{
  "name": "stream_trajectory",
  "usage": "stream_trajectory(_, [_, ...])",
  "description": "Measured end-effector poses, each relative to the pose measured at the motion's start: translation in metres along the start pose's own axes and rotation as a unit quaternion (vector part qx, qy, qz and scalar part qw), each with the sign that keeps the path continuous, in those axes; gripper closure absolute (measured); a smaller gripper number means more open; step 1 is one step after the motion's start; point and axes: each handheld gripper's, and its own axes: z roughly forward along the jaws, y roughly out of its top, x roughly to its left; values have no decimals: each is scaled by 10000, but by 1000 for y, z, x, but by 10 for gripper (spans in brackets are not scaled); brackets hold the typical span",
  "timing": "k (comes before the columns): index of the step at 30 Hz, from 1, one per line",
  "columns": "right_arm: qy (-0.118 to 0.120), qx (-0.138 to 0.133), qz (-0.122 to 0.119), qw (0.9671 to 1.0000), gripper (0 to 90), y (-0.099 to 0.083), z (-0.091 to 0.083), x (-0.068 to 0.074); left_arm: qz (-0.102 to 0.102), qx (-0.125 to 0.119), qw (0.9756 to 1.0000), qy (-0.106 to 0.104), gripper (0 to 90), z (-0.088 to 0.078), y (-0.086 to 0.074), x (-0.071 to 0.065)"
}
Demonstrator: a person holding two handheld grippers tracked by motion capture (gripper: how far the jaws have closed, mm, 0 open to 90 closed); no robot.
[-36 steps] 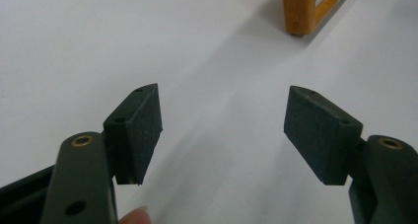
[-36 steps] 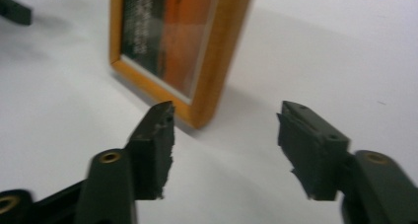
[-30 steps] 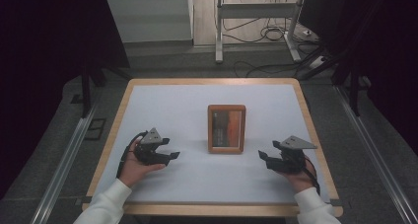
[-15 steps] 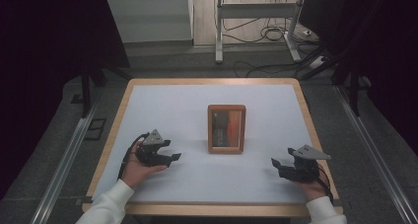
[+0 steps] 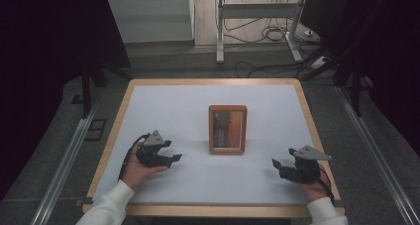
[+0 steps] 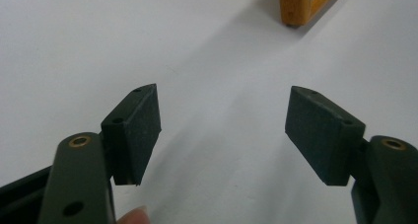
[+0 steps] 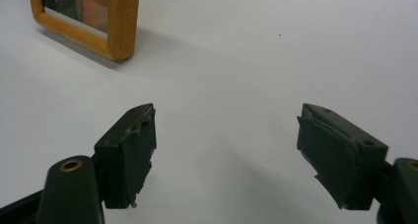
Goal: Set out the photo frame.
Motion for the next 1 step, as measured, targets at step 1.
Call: stream_trajectory(1, [0,0,0,10000,226,0,0,0,0,0,10000,0,292,0,0,0])
